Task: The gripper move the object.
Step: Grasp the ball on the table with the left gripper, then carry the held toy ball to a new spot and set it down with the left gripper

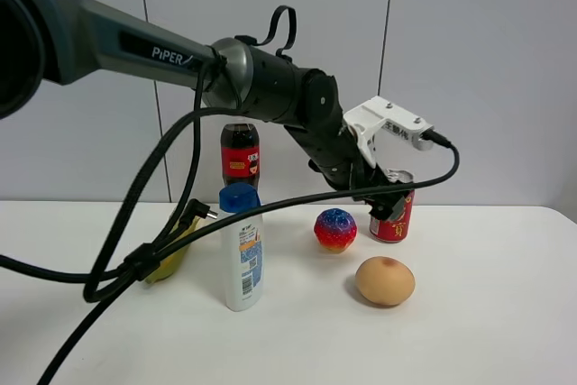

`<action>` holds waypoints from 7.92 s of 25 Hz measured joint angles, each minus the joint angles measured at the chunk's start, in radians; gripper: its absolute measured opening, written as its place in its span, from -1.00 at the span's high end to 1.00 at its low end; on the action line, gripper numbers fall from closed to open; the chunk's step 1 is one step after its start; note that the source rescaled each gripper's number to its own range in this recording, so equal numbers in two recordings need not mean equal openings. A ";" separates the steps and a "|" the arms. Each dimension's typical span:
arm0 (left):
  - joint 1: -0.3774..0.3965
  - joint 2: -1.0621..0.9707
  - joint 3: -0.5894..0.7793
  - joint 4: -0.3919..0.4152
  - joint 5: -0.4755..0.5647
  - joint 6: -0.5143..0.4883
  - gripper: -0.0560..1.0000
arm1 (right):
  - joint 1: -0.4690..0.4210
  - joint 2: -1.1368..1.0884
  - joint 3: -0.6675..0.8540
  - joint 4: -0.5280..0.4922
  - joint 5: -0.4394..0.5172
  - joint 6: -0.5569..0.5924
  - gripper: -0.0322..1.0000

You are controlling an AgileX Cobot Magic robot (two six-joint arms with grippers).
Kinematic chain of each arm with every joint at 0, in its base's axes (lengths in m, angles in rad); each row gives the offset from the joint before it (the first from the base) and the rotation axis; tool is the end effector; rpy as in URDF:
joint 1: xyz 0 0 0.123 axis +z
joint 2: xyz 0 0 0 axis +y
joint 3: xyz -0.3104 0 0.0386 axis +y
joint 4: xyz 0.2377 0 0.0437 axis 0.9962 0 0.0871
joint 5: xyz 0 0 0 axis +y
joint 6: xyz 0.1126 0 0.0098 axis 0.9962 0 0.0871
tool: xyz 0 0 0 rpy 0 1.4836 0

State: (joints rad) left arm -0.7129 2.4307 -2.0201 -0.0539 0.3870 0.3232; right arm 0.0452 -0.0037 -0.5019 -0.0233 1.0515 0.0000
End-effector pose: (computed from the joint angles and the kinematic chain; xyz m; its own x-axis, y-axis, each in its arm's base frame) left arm 0.4384 -0.3820 0.1678 -0.2951 0.6118 -0.7339 0.7739 0.6035 0.1919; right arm -0.0223 -0.0033 0.2637 -0.4419 -0.0316 -0.8965 -0.0322 0.9993 -0.0193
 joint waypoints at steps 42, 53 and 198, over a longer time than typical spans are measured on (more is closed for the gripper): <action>0.061 0.139 -0.001 -0.084 -0.074 -0.018 -0.55 | 0.000 0.000 0.000 0.000 0.000 0.000 -1.00; 0.064 0.145 -0.009 -0.079 -0.062 -0.018 0.77 | 0.000 0.000 0.000 0.000 0.000 0.000 -1.00; 0.645 -0.304 0.746 -0.187 -0.065 0.060 -1.00 | 0.000 0.000 0.000 0.000 0.000 0.000 -1.00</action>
State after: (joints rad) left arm -0.0680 2.1268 -1.2742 -0.2406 0.3223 0.3833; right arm 0.0452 -0.0037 -0.5019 -0.0233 1.0515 0.0000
